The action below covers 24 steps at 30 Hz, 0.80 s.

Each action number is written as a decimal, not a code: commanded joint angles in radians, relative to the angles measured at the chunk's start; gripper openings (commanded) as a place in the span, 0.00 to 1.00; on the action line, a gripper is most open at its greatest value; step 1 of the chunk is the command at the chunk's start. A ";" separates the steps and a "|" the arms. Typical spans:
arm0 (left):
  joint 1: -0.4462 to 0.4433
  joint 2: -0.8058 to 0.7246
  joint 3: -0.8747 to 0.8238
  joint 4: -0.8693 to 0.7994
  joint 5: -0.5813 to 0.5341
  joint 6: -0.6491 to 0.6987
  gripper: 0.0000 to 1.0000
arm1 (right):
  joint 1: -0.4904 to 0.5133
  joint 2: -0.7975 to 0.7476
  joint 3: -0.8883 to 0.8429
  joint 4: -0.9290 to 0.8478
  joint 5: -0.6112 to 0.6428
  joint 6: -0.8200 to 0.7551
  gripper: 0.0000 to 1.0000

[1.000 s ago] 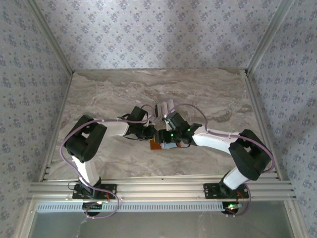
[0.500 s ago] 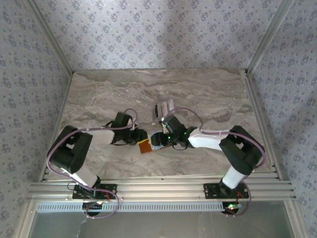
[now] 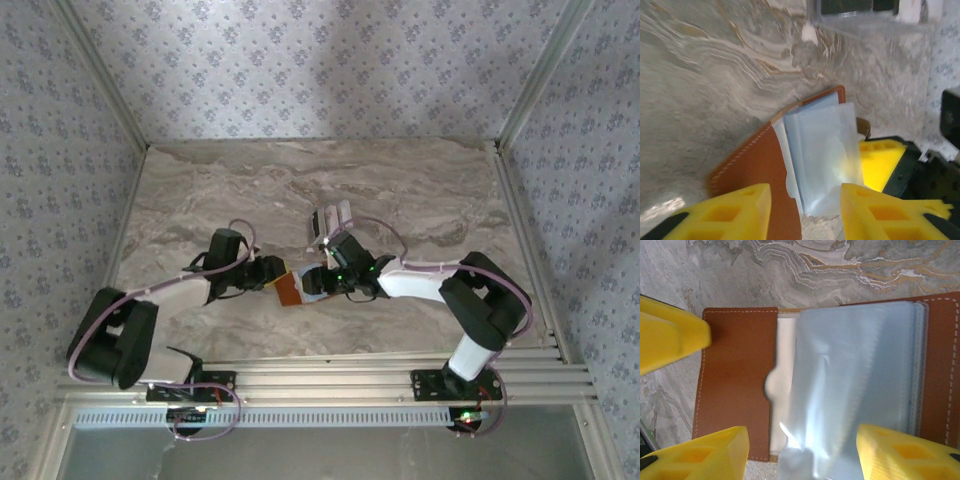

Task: Put the credit cards into the card holder
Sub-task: Flip over the card slot in the card holder.

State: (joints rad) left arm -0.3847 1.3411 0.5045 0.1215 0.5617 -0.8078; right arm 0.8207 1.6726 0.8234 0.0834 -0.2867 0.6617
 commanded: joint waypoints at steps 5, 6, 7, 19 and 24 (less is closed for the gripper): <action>0.027 -0.059 -0.020 -0.208 -0.183 0.051 0.23 | 0.029 0.019 0.078 -0.042 -0.016 -0.024 0.60; 0.027 -0.044 -0.019 -0.203 -0.176 0.051 0.22 | 0.036 0.020 0.090 -0.049 -0.018 -0.024 0.60; 0.026 -0.026 -0.016 -0.196 -0.167 0.052 0.21 | 0.040 0.024 0.103 -0.054 -0.018 -0.024 0.60; 0.026 0.119 0.006 -0.121 -0.088 0.058 0.15 | 0.099 0.191 0.203 0.009 -0.105 -0.053 0.61; 0.024 0.161 0.021 -0.125 -0.087 0.068 0.15 | 0.101 0.248 0.192 0.044 -0.113 -0.041 0.65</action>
State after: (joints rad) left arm -0.3504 1.4490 0.5030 -0.0132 0.4675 -0.7677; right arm 0.9146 1.8683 1.0119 0.1139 -0.3782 0.6205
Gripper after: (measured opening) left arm 0.150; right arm 0.647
